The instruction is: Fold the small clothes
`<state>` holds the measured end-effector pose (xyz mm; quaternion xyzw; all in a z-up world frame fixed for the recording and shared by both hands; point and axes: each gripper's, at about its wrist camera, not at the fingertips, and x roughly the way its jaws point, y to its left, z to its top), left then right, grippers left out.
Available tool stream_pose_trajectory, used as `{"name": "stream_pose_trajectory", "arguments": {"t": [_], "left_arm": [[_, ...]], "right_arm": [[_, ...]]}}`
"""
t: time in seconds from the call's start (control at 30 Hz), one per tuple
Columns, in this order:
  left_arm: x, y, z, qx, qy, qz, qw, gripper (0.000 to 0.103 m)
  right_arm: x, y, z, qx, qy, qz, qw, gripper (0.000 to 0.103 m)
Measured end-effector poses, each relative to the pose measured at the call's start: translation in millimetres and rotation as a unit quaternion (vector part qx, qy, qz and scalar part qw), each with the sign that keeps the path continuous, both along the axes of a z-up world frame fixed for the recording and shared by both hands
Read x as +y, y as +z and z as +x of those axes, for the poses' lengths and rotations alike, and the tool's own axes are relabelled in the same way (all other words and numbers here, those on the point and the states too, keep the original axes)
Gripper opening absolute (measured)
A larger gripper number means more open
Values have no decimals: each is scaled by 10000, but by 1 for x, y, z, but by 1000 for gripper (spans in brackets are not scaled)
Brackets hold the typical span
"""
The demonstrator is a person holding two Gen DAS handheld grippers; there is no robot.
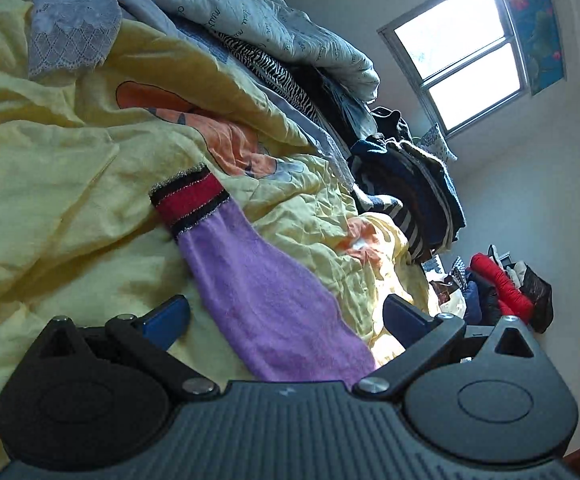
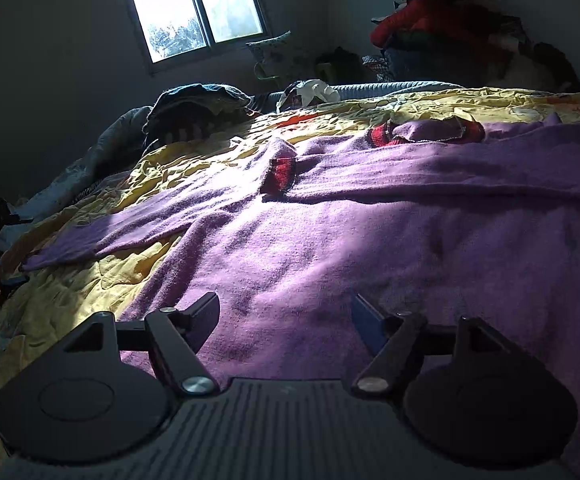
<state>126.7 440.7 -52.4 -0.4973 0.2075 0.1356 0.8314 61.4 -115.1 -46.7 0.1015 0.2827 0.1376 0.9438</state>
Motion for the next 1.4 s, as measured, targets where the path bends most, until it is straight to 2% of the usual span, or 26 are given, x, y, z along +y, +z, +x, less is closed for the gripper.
{"name": "stream_pose_trajectory", "arguments": {"t": [0.1,0.17,0.43,0.47,0.53,0.67,0.7,0.73,0.83,1.0,1.17,1.2,1.3,1.4], "left_arm": [[15,-13,4,-178,107,-430,9989,103],[22,-20,7,-243,177,-569,9979,103],[28,-21,21,-295,526,-495,9970,102],[27,-20,23,-264,540,-467,9971,98],[25,-18,28,-139,421,-405,9982,65],[21,-17,32,109,378,-384,9985,46],[20,-17,33,134,371,-385,9985,35],[18,-16,34,172,357,-355,9986,30],[9,-8,37,317,285,23,9991,18],[-16,12,38,579,191,955,9936,13],[-60,42,34,606,-15,2083,9762,11],[-71,49,32,500,-92,2191,9744,11],[-98,64,28,167,-346,2171,9754,11],[-131,76,31,28,-511,2414,9691,11]], "right_arm": [[1,-1,0,-18,21,8,10000,76],[1,-2,0,-4,24,6,10000,77],[-5,-4,1,-2,-6,269,9996,78],[-5,-4,1,-5,-8,293,9996,78],[-6,-4,0,-9,-20,323,9995,78],[-7,-5,1,16,-20,367,9993,78],[-7,-5,1,19,-14,368,9993,78],[-7,-5,1,18,-12,370,9993,78],[-7,-5,1,16,-11,387,9992,78],[-8,-5,1,14,-12,400,9992,78],[-16,-6,0,-10,-126,628,9979,78],[-17,-6,1,-9,-138,670,9977,78],[-17,-6,0,-22,-143,661,9977,78],[-18,-5,0,-41,-161,670,9976,78]]}}
